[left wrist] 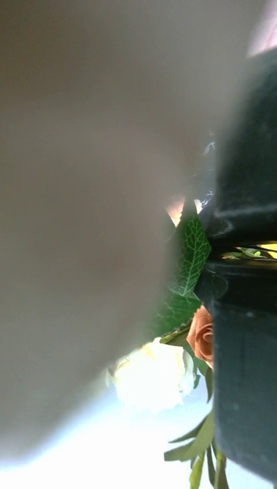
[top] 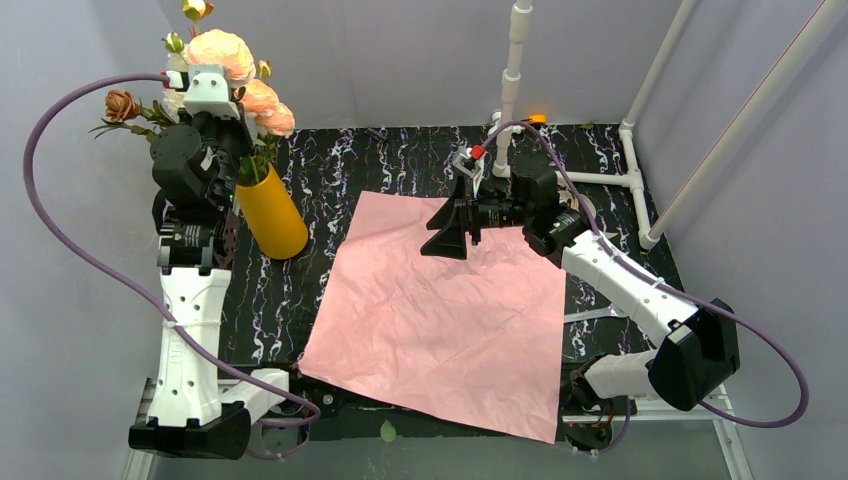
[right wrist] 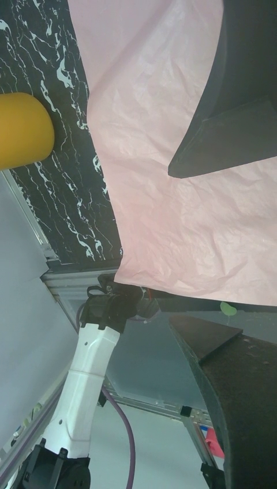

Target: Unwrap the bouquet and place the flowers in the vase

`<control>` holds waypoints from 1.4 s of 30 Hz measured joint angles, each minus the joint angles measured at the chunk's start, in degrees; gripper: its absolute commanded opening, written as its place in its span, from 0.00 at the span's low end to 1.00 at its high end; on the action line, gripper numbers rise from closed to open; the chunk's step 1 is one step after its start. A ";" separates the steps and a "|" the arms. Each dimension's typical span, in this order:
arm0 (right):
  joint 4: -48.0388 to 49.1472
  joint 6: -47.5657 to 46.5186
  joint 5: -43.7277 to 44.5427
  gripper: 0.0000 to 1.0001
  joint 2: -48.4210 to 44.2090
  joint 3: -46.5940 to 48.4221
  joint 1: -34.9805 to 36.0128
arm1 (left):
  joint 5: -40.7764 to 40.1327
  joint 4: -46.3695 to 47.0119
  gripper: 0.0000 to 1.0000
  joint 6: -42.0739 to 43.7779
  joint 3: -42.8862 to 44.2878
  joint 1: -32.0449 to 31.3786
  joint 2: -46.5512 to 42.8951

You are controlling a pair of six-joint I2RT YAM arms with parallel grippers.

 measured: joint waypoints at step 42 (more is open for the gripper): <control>-2.40 -1.09 0.37 0.98 3.74 1.42 0.00 | 2.99 -19.47 0.98 -4.92 -3.54 2.08 -2.73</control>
